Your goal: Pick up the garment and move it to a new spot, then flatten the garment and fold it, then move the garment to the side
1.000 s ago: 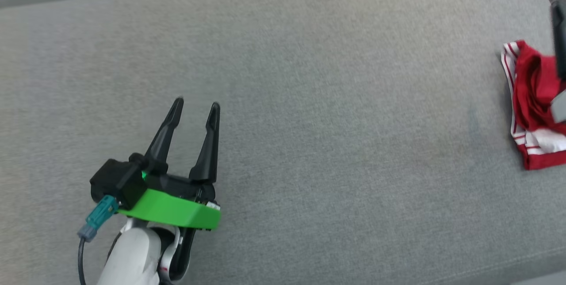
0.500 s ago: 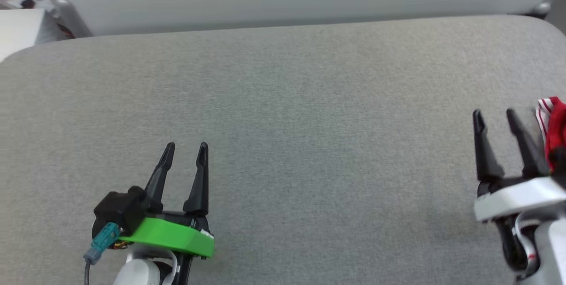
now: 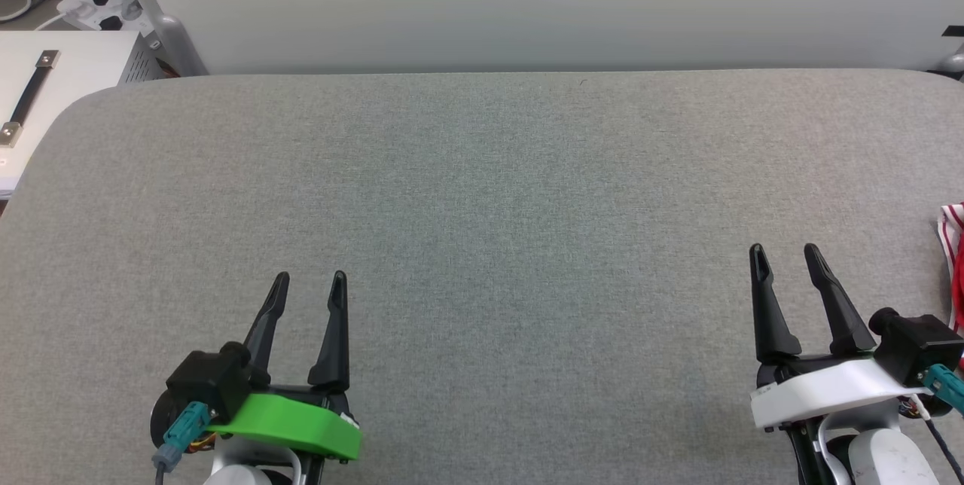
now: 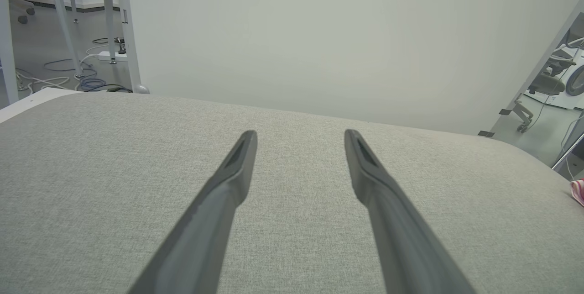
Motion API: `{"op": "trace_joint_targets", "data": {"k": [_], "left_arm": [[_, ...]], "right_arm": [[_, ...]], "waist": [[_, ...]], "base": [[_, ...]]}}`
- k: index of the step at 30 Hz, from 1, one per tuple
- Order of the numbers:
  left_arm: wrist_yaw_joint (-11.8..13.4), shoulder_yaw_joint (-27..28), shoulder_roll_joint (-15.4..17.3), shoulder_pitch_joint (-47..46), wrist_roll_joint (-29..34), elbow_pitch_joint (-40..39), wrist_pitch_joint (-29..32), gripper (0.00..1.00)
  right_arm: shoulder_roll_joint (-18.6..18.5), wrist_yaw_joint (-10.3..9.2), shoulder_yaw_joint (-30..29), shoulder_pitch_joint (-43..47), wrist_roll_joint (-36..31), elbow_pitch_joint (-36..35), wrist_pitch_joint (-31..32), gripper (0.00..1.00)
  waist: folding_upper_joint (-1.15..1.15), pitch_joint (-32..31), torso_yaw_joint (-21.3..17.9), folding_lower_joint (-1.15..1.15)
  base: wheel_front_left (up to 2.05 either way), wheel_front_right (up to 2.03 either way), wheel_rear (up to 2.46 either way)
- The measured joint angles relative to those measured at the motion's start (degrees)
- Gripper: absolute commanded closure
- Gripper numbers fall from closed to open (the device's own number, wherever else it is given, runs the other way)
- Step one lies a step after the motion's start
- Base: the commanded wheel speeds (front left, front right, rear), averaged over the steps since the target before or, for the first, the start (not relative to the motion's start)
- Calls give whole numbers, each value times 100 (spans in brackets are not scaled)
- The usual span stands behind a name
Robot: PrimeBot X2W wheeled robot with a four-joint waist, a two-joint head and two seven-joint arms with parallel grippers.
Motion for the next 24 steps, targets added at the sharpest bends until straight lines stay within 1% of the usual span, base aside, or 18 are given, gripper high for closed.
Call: {"op": "trace_joint_targets", "data": {"k": [5, 24], "left_arm": [[0, 18, -87, 2, 24, 12, -1, 0], [0, 45, -111, 1, 27, 63, -1, 0]], "right_arm": [[66, 1, -9, 1, -36, -56, -2, 0], [105, 1, -15, 3, -67, -104, -18, 0]], "waist": [[0, -4, -6, 0], [0, 18, -44, 0]], "base": [[0, 0, 0], [0, 0, 0]]}}
